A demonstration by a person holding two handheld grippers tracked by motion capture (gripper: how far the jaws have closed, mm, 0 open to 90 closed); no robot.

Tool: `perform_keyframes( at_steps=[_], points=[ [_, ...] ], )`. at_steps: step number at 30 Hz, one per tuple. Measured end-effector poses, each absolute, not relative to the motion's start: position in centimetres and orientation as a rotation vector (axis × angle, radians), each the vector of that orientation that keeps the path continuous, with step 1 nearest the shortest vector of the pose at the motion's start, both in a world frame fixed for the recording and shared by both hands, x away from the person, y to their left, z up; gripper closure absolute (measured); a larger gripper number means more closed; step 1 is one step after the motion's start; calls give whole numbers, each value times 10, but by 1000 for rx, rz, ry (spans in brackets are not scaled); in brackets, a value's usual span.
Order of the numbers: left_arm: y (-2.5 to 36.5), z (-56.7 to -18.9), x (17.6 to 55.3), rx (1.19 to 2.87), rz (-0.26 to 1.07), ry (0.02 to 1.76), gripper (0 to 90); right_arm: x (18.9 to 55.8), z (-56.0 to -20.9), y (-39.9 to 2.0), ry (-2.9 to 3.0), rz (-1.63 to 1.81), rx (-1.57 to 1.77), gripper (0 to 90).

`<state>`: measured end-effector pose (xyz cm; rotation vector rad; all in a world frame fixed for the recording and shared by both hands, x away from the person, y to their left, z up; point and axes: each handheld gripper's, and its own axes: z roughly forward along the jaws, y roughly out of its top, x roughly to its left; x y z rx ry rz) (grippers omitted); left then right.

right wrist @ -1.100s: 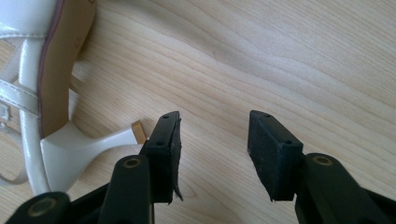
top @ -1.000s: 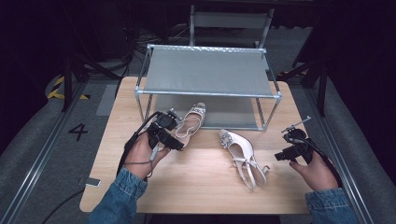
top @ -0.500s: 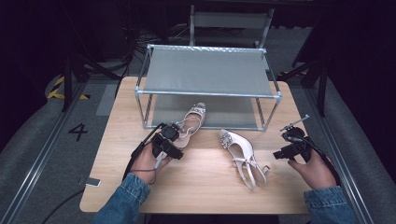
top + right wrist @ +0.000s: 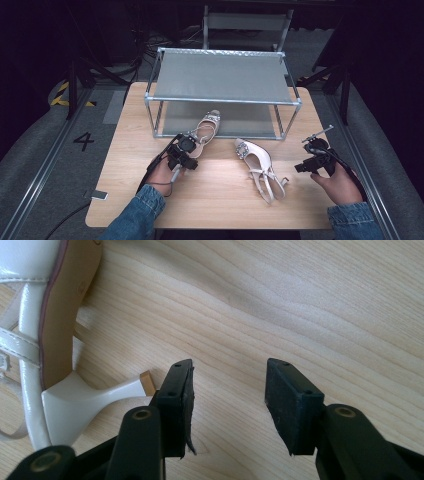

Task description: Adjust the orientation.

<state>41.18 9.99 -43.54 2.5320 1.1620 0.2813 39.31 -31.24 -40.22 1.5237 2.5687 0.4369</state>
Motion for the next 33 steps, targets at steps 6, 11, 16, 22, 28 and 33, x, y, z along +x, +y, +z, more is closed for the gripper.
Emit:
perform_keyframes(
  at_steps=[6,11,16,22,28,33],
  points=[
    [95,-441,412,2513,334,1107,529,391,-403,-314,2562,433,1529,548],
    [98,-439,415,2449,295,1067,623,390,-404,-315,2562,431,1532,550],
    [96,-434,417,2396,195,1083,710,388,-406,-319,2557,415,1545,555],
    [93,-422,414,2347,245,1070,801,385,-406,-322,2548,415,1562,556],
    [80,-420,419,2350,240,1056,802,381,-409,-327,2539,413,1585,556],
    [75,-413,426,2310,272,1065,801,378,-409,-331,2531,408,1600,556]
  ],
)
